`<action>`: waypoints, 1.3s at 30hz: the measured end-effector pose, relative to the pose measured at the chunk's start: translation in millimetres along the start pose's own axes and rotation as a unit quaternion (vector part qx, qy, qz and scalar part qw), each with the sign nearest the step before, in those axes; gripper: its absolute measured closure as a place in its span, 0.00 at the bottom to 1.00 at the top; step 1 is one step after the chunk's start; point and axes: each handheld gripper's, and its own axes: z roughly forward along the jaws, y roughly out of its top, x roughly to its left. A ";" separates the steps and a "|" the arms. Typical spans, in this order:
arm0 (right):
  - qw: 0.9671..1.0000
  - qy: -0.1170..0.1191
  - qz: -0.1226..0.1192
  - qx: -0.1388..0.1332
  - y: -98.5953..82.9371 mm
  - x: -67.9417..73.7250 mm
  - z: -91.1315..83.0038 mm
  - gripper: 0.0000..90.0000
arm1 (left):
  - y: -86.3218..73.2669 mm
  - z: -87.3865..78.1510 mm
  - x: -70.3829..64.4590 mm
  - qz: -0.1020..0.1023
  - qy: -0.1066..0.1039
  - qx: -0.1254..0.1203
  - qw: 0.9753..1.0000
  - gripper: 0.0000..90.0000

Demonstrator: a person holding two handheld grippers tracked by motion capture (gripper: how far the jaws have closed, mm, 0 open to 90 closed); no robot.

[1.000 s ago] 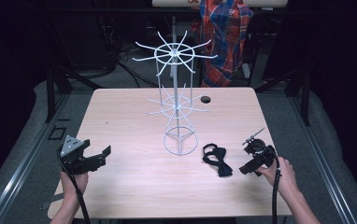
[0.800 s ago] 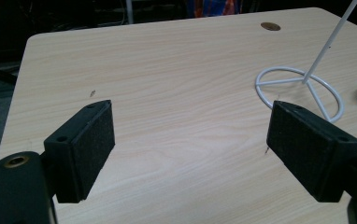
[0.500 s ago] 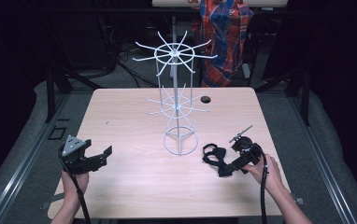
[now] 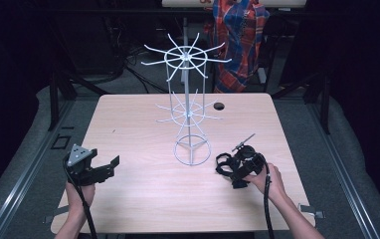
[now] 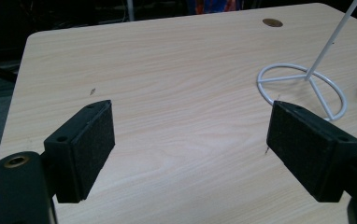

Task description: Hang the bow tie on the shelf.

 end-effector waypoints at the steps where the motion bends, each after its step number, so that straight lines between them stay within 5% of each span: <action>1: 1.000 -0.008 -0.012 0.013 1.3 -0.1 -0.3 0.29 | -0.2 0.4 0.4 -0.001 0.000 0.000 1.000 0.17; 8: 0.998 -0.027 -0.028 0.045 0.9 3.7 8.4 0.48 | 0.0 0.4 0.4 0.000 -0.001 0.001 1.000 0.17; 17: 0.997 -0.050 -0.041 0.042 -0.9 9.6 11.5 0.64 | -0.1 -1.5 0.3 -0.002 -0.001 0.000 1.000 0.17; 22: 0.998 -0.039 -0.041 0.027 -2.6 12.6 13.5 0.73 | -0.2 -2.1 0.2 -0.002 -0.001 0.000 1.000 0.17; 23: 0.996 -0.053 -0.055 0.043 -1.5 13.1 10.6 0.75 | -0.2 -2.2 0.1 -0.002 -0.001 -0.001 1.000 0.17; 39: 0.998 -0.036 -0.047 0.021 -3.7 13.0 10.8 0.83 | 0.0 -1.5 -0.5 0.001 -0.003 0.001 1.000 0.17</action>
